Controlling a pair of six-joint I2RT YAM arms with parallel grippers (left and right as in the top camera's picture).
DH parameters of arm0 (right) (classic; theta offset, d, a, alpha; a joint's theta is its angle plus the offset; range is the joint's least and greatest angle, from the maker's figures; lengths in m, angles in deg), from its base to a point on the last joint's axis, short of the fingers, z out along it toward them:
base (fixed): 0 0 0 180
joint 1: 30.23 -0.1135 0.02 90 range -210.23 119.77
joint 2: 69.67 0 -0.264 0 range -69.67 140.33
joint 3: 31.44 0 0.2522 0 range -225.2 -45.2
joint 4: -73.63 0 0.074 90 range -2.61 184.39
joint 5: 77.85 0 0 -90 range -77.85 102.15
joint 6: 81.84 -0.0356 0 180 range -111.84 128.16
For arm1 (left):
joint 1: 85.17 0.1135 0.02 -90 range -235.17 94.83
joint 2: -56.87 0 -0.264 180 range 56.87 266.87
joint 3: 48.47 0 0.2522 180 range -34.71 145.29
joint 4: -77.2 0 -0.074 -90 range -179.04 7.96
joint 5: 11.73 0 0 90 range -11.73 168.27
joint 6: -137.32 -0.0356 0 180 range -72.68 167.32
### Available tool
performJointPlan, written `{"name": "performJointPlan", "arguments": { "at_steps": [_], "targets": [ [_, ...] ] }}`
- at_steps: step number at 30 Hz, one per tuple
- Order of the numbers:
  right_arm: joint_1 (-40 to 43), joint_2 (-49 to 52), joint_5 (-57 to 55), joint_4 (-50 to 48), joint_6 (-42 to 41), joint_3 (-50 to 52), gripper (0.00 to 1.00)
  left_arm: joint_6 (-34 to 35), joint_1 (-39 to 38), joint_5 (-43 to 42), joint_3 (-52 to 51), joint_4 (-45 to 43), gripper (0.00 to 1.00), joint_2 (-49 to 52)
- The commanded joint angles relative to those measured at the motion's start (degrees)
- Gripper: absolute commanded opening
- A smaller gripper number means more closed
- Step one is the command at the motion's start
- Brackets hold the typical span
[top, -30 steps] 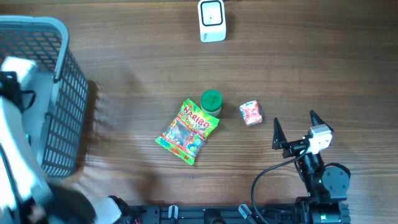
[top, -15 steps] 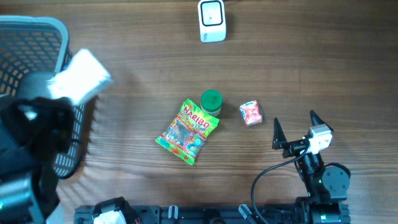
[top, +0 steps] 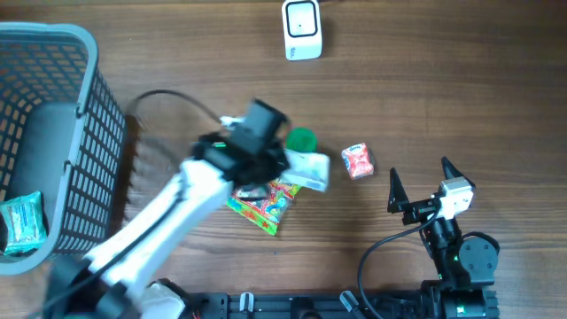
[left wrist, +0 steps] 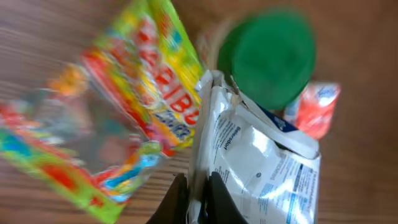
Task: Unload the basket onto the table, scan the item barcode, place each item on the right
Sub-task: 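Pick the white tissue pack from the basket, place below the jar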
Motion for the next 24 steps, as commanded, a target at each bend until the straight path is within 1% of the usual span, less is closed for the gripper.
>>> {"name": "performJointPlan", "arguments": {
  "at_steps": [1, 2, 4, 6, 7, 9, 10, 11, 12, 13, 14, 15, 17, 18, 19, 20, 21, 22, 24],
  "targets": [
    [-0.3, -0.3, -0.5, -0.3, -0.3, 0.1, 1.00, 1.9, -6.8, 0.3, -0.3, -3.8, 0.04, 8.5],
    [-0.3, -0.3, -0.5, -0.3, -0.3, 0.1, 1.00, 4.5, -9.1, 0.8, -0.3, -4.7, 0.04, 12.0],
    [-0.3, -0.3, -0.5, -0.3, -0.3, 0.1, 1.00, 6.5, -11.3, 1.8, -0.3, -5.2, 0.04, 15.3],
    [-0.3, -0.3, -0.5, -0.3, -0.3, 0.1, 1.00, 6.6, -12.0, 3.0, -0.2, -4.8, 0.04, 15.8],
    [-0.3, -0.3, -0.5, -0.3, -0.3, 0.1, 1.00, 6.6, -12.0, 3.9, 0.1, -3.9, 0.10, 15.2],
    [-0.3, -0.3, -0.5, -0.3, -0.3, 0.1, 1.00, 6.1, -11.1, 7.0, 3.4, 1.4, 0.47, 12.0],
    [-0.3, -0.3, -0.5, -0.3, -0.3, 0.1, 1.00, 5.6, -10.8, 7.5, 4.5, 2.7, 0.61, 11.0],
    [-0.3, -0.3, -0.5, -0.3, -0.3, 0.1, 1.00, 3.3, -10.4, 7.5, 6.6, 4.4, 0.77, 9.2],
    [-0.3, -0.2, -0.5, -0.3, -0.3, 0.1, 1.00, 1.2, -10.3, 7.5, 9.1, 6.2, 1.00, 7.4],
    [-0.3, -0.3, -0.5, -0.3, -0.3, 0.1, 1.00, -0.4, -10.1, 7.5, 11.3, 8.0, 1.00, 5.9],
    [-0.3, -0.3, -0.5, -0.3, -0.3, 0.1, 1.00, -3.7, -9.5, 7.5, 16.0, 11.4, 1.00, 3.5],
    [-0.3, -0.3, -0.5, -0.3, -0.3, 0.1, 1.00, -5.3, -8.6, 7.8, 19.5, 14.3, 1.00, 1.9],
    [-0.3, -0.3, -0.5, -0.3, -0.3, 0.1, 1.00, -5.7, -5.4, 12.2, 26.7, 21.1, 1.00, -1.4],
    [-0.3, -0.3, -0.5, -0.3, -0.3, 0.1, 1.00, -5.7, -3.1, 15.7, 29.8, 24.2, 1.00, -3.1],
    [-0.3, -0.3, -0.5, -0.3, -0.3, 0.1, 1.00, -5.7, 1.9, 21.0, 33.4, 27.5, 1.00, -6.2],
    [-0.3, -0.3, -0.5, -0.3, -0.3, 0.1, 1.00, -5.7, 4.7, 23.0, 34.2, 28.2, 1.00, -7.7],
    [-0.3, -0.3, -0.5, -0.3, -0.3, 0.1, 1.00, -5.7, 9.7, 25.4, 34.3, 28.5, 1.00, -10.2],
    [-0.3, -0.3, -0.5, -0.3, -0.3, 0.1, 1.00, -5.4, 16.4, 26.8, 34.3, 28.8, 1.00, -12.3],
    [-0.3, -0.3, -0.5, -0.3, -0.3, 0.1, 1.00, 0.2, 31.3, 26.2, 34.3, 31.1, 1.00, -14.6]
  ]
}}
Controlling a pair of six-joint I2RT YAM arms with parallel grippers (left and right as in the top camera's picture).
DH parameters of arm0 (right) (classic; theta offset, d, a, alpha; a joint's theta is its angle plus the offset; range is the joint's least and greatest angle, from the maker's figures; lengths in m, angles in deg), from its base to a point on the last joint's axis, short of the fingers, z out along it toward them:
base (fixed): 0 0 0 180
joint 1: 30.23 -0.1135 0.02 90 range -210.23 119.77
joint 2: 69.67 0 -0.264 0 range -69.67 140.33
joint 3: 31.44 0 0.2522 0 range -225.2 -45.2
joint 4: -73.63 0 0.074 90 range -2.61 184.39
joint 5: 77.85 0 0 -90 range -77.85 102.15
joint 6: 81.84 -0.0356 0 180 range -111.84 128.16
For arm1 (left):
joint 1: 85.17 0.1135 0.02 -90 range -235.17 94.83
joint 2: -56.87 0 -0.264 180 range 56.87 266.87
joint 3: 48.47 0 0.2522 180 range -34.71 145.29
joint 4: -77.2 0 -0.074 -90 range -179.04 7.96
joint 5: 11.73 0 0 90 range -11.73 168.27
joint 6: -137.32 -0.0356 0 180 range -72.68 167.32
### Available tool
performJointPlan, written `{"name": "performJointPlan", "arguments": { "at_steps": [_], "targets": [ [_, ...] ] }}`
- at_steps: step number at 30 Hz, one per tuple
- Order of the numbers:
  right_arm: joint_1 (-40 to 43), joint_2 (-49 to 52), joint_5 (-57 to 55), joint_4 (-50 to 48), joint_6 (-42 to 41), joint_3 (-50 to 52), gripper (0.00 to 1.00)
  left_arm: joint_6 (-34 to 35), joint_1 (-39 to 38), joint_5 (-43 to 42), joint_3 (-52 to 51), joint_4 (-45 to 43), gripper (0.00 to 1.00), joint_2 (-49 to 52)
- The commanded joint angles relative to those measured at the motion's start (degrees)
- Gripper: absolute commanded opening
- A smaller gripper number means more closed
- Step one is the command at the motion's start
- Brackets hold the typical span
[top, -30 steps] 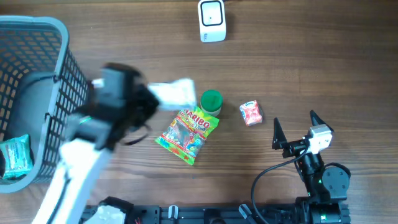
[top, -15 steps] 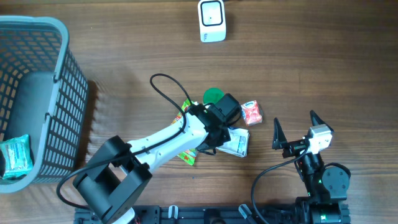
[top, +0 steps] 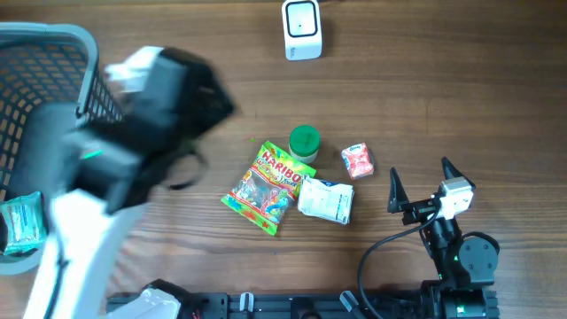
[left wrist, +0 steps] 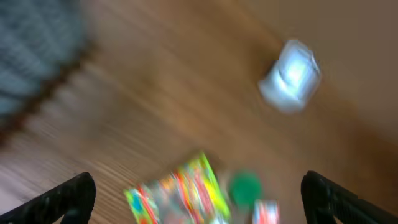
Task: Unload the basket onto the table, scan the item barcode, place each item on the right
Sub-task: 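Pick the white tissue pack from the basket, place below the jar, then pick the mint-green wipes pack from the basket, place left of Haribo bag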
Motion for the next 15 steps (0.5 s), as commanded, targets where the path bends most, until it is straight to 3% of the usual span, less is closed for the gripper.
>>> {"name": "performJointPlan", "arguments": {
  "at_steps": [1, 5, 7, 11, 15],
  "targets": [
    [-0.3, -0.3, -0.5, -0.3, -0.3, 0.1, 1.00, 5.7, 23.0, 4.1, 0.7, 3.2, 1.00, -3.6],
    [-0.3, -0.3, -0.5, -0.3, -0.3, 0.1, 1.00, 13.1, 54.7, -8.4, 0.7, 3.9, 1.00, -1.1],
    [-0.3, -0.3, -0.5, -0.3, -0.3, 0.1, 1.00, 20.6, 63.6, -10.9, 0.7, 6.0, 1.00, 1.2],
    [-0.3, -0.3, -0.5, -0.3, -0.3, 0.1, 1.00, 34.8, 73.6, -10.9, 0.7, 9.6, 1.00, 8.6],
    [-0.3, -0.3, -0.5, -0.3, -0.3, 0.1, 1.00, 45.6, 74.6, -10.7, 0.7, 9.8, 1.00, 18.2]
  ]
}}
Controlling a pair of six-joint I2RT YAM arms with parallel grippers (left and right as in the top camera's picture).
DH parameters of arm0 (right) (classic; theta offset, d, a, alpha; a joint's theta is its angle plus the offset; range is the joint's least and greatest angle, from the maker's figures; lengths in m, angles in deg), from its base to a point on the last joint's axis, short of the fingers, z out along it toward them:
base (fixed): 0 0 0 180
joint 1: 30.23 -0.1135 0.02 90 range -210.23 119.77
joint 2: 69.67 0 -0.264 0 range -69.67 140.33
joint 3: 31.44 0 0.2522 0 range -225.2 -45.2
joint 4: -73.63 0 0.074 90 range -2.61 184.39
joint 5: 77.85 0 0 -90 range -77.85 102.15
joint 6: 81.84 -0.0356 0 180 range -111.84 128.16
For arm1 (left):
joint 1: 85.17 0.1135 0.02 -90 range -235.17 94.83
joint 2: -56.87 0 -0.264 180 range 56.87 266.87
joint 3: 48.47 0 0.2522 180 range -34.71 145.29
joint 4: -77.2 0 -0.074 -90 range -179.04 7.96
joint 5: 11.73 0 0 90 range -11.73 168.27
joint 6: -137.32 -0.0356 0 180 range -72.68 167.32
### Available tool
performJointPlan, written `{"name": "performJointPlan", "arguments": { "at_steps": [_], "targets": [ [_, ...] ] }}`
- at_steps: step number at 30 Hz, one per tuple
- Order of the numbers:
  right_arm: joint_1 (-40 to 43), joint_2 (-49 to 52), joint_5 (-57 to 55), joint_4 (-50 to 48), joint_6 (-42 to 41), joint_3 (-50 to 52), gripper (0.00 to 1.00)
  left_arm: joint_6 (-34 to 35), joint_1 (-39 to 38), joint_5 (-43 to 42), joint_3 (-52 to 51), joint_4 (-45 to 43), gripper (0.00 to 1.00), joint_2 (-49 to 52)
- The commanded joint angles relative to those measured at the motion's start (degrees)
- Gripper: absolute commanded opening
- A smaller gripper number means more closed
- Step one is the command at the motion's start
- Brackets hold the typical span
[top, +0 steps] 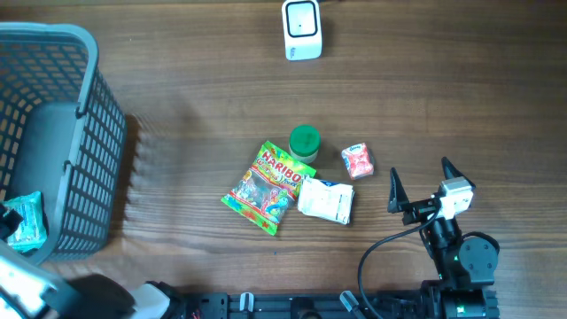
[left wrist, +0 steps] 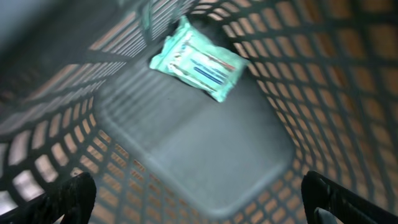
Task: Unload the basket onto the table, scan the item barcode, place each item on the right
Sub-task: 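Pick the mint-green wipes pack from the basket, place left of Haribo bag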
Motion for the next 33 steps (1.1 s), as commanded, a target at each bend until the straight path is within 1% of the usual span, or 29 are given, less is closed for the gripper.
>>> {"name": "performJointPlan", "arguments": {
  "at_steps": [1, 3, 5, 7, 9, 12, 16, 17, 18, 22, 26, 33],
  "targets": [
    [-0.3, -0.3, -0.5, -0.3, -0.3, 0.1, 1.00, 13.3, 0.4, -0.7, 0.3, 0.2, 1.00, 8.5],
    [-0.3, -0.3, -0.5, -0.3, -0.3, 0.1, 1.00, 17.2, 0.4, -0.6, 0.3, 0.2, 1.00, 13.1],
    [-0.3, -0.3, -0.5, -0.3, -0.3, 0.1, 1.00, 21.6, 0.4, 1.5, 0.0, 0.2, 1.00, 15.4],
    [-0.3, -0.3, -0.5, -0.3, -0.3, 0.1, 1.00, 28.6, 0.4, 7.6, -0.9, 0.2, 1.00, 17.2],
    [-0.3, -0.3, -0.5, -0.3, -0.3, 0.1, 0.99, 32.1, 0.3, 12.3, -2.0, -1.0, 1.00, 18.3],
    [-0.3, -0.3, -0.5, -0.3, -0.3, 0.1, 1.00, 32.1, 0.3, 14.7, -5.1, -5.4, 1.00, 18.8],
    [-0.3, -0.3, -0.5, -0.3, -0.3, 0.1, 1.00, 31.9, 0.2, 14.6, -9.6, -11.1, 0.95, 18.8],
    [-0.3, -0.3, -0.5, -0.3, -0.3, 0.1, 0.98, 30.3, 0.0, 14.6, -10.1, -11.6, 0.94, 18.8],
    [-0.3, -0.3, -0.5, -0.3, -0.3, 0.1, 1.00, 27.4, -0.4, 14.7, -10.1, -12.4, 0.95, 18.8],
    [-0.3, -0.3, -0.5, -0.3, -0.3, 0.1, 1.00, 26.9, -0.9, 14.8, -10.1, -14.5, 1.00, 18.8],
    [-0.3, -0.3, -0.5, -0.3, -0.3, 0.1, 1.00, 25.6, -0.9, 14.8, -10.1, -15.7, 1.00, 19.7],
    [-0.3, -0.3, -0.5, -0.3, -0.3, 0.1, 1.00, 26.1, -0.9, 14.6, -10.1, -15.8, 1.00, 27.8]
  ]
}}
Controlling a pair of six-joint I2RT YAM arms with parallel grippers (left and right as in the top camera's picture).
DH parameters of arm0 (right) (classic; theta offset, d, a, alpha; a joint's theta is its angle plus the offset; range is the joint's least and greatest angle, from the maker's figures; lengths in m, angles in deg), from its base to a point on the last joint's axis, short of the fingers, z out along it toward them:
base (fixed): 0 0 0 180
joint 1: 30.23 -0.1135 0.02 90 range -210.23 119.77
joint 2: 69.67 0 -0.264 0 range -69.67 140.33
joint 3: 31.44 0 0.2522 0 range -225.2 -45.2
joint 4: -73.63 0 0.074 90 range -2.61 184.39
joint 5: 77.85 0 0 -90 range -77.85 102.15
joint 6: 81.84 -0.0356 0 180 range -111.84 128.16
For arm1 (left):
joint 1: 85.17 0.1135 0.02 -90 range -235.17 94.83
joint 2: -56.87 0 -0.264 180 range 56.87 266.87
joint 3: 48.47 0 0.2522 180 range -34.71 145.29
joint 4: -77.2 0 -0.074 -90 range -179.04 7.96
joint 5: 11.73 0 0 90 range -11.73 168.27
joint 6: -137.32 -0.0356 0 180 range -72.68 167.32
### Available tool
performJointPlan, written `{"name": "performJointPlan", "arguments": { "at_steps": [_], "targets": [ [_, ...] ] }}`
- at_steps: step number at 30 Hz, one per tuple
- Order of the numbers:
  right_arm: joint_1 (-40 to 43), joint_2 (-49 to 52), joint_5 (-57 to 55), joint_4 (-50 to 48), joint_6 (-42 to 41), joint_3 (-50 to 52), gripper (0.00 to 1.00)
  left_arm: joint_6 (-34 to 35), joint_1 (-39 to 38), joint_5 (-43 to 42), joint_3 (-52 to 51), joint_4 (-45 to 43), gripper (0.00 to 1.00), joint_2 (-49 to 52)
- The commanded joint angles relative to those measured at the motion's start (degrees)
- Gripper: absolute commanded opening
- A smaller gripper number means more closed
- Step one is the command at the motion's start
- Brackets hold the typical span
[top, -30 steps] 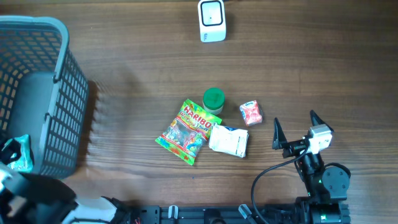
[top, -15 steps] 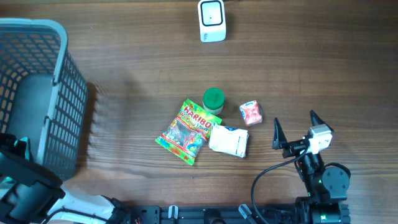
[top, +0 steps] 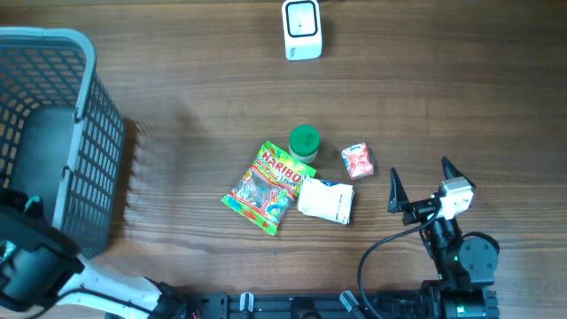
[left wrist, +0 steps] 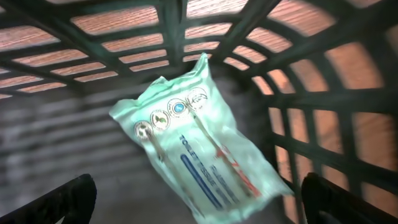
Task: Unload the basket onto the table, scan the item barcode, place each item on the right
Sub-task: 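Pick the mint-green wipes pack from the basket, place left of Haribo bag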
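My left arm [top: 31, 266] reaches into the near corner of the grey basket [top: 53, 35]. In the left wrist view my left gripper [left wrist: 199, 205] is wide open just above a mint-green tissue pack [left wrist: 199, 149] lying on the basket floor, one fingertip on each side of it. The white scanner [top: 302, 29] stands at the table's far edge. A Haribo bag [top: 264, 187], a white pouch [top: 327, 201], a green-capped bottle [top: 304, 140] and a small red packet [top: 358, 161] lie mid-table. My right gripper [top: 418, 188] rests open at the right, holding nothing.
The basket's lattice walls [left wrist: 298, 37] rise close around the left gripper, on its far side and to its right. In the overhead view the arm hides the tissue pack. A black cable [top: 381, 252] loops by the right arm's base.
My left gripper, still open, has come much closer to the tissue pack, which now fills the wrist view. In the overhead view the arm now covers the pack. The right arm has not moved.
First my left gripper was shut on the white pouch beside the Haribo bag. Then the pouch lay on the table and the gripper was open near the basket. Then it was open over the basket's inside, and now it is close above the tissue pack.
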Motion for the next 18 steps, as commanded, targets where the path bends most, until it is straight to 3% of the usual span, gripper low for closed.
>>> {"name": "performJointPlan", "arguments": {
  "at_steps": [1, 3, 5, 7, 10, 15, 18],
  "targets": [
    [-0.3, -0.3, -0.5, -0.3, -0.3, 0.1, 1.00, -0.3, -0.3, 0.0, -0.6, -0.2, 1.00, 5.6],
    [-0.3, -0.3, -0.5, -0.3, -0.3, 0.1, 1.00, -0.3, -0.3, -1.0, -0.6, -0.2, 0.94, 7.3],
    [-0.3, -0.3, -0.5, -0.3, -0.3, 0.1, 1.00, -0.5, -0.3, -2.9, -0.7, 0.2, 0.76, 7.9],
    [-0.3, -0.3, -0.5, -0.3, -0.3, 0.1, 1.00, -0.7, -0.3, -5.2, -0.7, 1.0, 0.51, 7.9],
    [-0.3, -0.3, -0.5, -0.3, -0.3, 0.1, 1.00, -8.5, -0.3, -10.9, -0.6, 0.8, 0.04, 7.8],
    [-0.3, -0.3, -0.5, -0.3, -0.3, 0.1, 1.00, -26.1, -0.3, -28.5, 4.3, 0.8, 0.04, 7.6],
    [-0.3, -0.3, -0.5, -0.3, -0.3, 0.1, 1.00, -40.3, -1.0, -43.1, 12.3, 0.9, 0.04, 6.6]
  ]
}}
